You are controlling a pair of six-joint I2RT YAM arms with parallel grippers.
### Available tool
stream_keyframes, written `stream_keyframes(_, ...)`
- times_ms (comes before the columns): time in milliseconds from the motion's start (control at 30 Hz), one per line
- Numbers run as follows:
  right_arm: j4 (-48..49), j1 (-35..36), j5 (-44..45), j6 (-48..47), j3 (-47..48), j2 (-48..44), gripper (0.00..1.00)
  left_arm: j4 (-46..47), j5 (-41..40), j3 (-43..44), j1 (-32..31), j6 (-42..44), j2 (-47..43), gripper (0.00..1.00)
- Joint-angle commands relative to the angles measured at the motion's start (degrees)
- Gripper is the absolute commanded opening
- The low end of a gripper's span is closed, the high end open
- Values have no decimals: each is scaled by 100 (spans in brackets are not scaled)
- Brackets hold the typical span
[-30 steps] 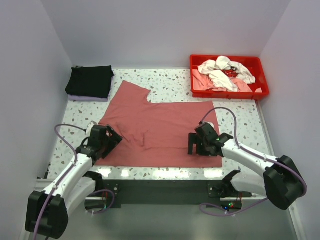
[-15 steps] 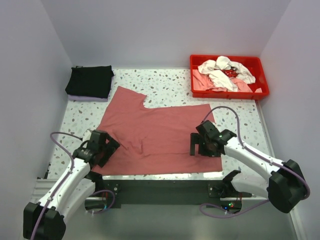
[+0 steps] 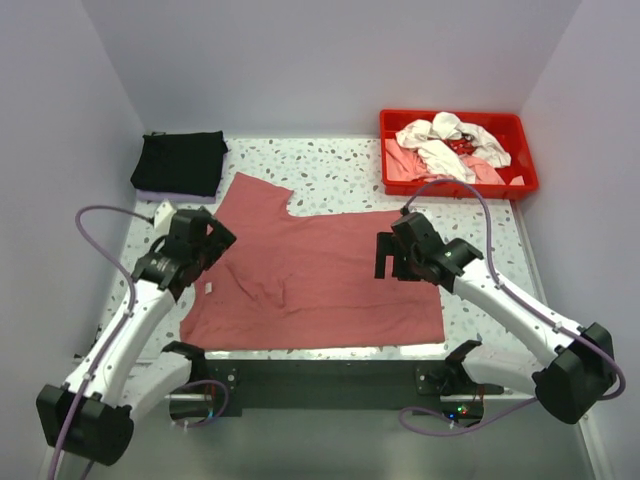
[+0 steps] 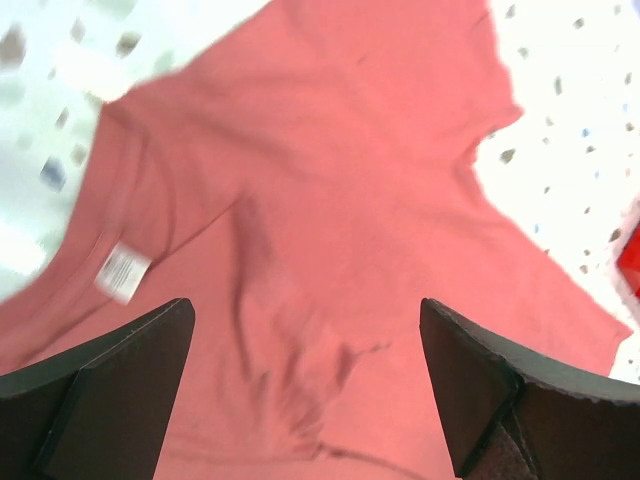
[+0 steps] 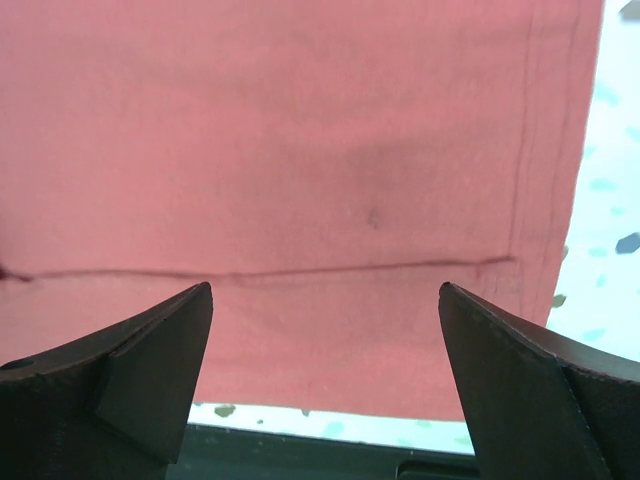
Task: Fold and stack the t-shirts
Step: Fold the tshirt
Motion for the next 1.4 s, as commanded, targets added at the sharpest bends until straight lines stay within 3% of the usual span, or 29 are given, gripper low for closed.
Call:
stream_keyframes(0, 163, -44, 676, -137, 353, 108, 99, 873, -421, 765, -24, 694, 889, 100)
stream_keyframes(200, 111, -272, 678, -365, 520, 380, 99, 1831, -237, 1951, -16, 1625, 2798, 100)
stream_keyframes(467, 321, -668, 318, -594, 344, 459, 99, 1041, -772, 5097, 107, 2241, 6030, 100)
stream_keyframes(567, 330, -738, 204, -655, 318, 503, 99, 901, -442, 6003, 335, 2390, 6945, 100)
stream_keyframes(867, 568, -756, -262, -629, 54, 503, 99, 1164, 158, 7331, 758, 2900, 8424, 100)
stream_keyframes(1000, 541, -765, -315, -620, -60, 486, 99, 1566, 62, 7596, 766, 3164, 8715, 99)
stream_keyframes(1100, 559, -765, -359, -585, -113, 433, 99, 1682, -35, 7666, 767, 3269, 8891, 95)
stream_keyframes(1233, 497, -756, -298, -594, -183, 345, 99, 1621, -52, 7825, 758, 3287, 9085, 74)
stream_keyframes(1367, 497, -765, -245, -602, -192, 284, 99, 1551, -167, 7711, 758, 3252, 9173, 65)
